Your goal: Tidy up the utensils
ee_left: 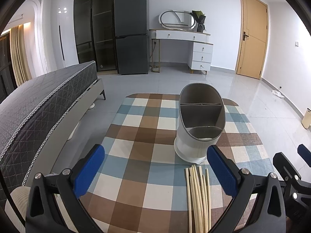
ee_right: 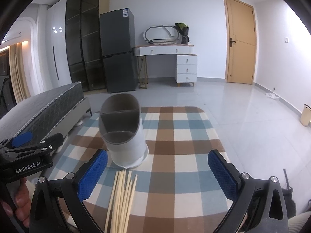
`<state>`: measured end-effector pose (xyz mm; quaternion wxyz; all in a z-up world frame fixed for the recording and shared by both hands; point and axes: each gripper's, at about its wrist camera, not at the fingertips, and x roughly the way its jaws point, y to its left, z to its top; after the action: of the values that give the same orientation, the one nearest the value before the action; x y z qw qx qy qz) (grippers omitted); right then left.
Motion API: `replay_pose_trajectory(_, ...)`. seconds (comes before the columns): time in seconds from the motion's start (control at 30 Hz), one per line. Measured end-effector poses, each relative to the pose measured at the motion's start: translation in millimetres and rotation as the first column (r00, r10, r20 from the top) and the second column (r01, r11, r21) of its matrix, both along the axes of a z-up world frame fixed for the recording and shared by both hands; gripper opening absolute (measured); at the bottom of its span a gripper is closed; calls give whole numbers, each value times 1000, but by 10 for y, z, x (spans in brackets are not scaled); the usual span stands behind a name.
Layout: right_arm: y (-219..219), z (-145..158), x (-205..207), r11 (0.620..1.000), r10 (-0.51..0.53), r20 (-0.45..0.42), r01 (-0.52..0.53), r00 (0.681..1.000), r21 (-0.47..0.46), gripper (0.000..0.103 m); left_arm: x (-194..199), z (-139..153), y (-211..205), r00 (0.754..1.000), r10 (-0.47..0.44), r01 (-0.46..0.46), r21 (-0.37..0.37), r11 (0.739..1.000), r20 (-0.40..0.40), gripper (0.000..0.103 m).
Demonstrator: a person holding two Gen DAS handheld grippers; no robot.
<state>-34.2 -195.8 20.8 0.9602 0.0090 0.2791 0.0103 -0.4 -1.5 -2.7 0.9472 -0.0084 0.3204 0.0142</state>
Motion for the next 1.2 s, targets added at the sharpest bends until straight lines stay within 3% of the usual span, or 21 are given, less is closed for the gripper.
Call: replay_pose_trajectory(1.2, -30, -21, 24, 1000, -11, -10, 11, 1000, 6, 103, 7, -12, -18, 1000, -12, 12, -12, 1000, -10, 102)
